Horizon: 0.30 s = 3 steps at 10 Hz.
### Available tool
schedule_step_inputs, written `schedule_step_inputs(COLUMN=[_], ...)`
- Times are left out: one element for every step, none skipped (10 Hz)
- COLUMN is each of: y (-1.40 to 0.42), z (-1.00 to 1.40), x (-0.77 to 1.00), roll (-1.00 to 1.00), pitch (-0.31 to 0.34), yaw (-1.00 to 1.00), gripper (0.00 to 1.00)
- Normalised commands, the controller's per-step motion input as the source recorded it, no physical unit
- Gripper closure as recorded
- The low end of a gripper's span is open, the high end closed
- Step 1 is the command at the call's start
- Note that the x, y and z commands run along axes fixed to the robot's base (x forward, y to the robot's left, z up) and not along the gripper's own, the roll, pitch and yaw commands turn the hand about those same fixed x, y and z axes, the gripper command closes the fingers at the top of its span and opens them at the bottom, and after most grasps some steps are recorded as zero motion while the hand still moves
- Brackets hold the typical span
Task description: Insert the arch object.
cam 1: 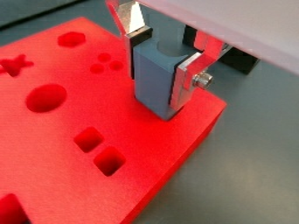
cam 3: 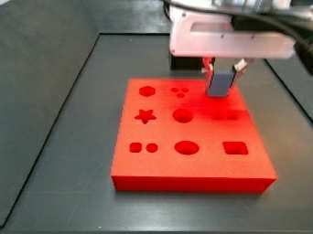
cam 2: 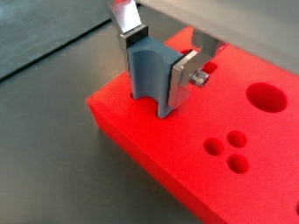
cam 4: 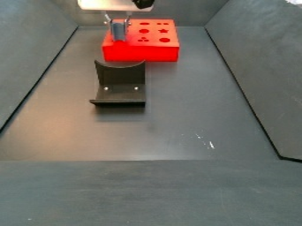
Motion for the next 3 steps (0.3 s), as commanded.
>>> schedule_step_inputs(y=[0.00,0.00,0.00], z=[-0.54,-0.01,0.00], x=[0.00,0.00,0.00], roll=[0.09,-0.03,0.00], pitch=[-0.054,0.000,0.000], yaw=[0.00,0.00,0.00], gripper=[1.00,1.00,1.00])
